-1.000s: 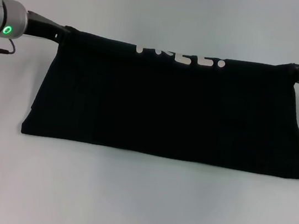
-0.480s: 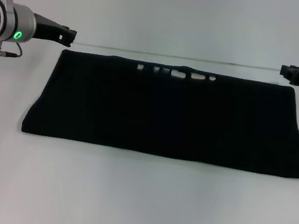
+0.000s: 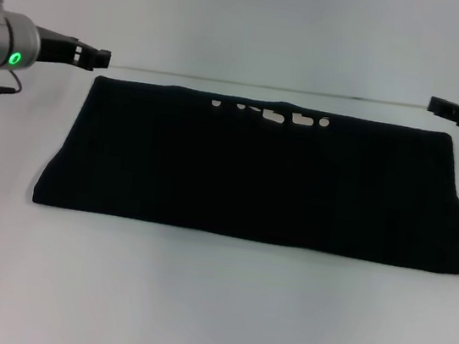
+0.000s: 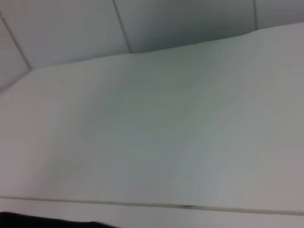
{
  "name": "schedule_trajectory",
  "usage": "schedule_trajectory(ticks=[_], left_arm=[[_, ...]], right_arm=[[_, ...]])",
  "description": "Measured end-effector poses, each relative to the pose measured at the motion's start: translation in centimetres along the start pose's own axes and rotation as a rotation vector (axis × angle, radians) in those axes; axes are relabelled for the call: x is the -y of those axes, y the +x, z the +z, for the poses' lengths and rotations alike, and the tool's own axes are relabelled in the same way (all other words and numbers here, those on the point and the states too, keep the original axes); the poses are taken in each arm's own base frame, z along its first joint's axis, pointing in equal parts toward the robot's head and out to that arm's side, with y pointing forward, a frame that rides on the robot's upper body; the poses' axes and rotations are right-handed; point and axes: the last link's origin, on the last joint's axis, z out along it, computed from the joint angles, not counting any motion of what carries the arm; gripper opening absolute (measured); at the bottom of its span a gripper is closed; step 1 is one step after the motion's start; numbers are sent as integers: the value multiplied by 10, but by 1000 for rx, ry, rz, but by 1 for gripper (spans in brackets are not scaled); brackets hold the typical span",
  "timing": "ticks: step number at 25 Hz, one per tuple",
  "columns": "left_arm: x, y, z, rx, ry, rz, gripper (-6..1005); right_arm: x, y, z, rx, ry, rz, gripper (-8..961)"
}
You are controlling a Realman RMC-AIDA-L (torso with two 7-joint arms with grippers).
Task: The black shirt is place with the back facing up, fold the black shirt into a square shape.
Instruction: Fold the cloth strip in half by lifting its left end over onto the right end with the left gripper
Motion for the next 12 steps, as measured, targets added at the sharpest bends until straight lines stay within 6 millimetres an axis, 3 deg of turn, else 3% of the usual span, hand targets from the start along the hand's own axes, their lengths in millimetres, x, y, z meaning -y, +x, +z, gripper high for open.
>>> schedule_trajectory(ticks=[5,12], left_arm=[[2,-3,-26,50,-137,-64,620],[-9,-24,-66,215,-360,-103,867]], right_arm=[[-8,1,-24,-18,-186,60,607],[-16,19,-60,-20,-399,92,623]])
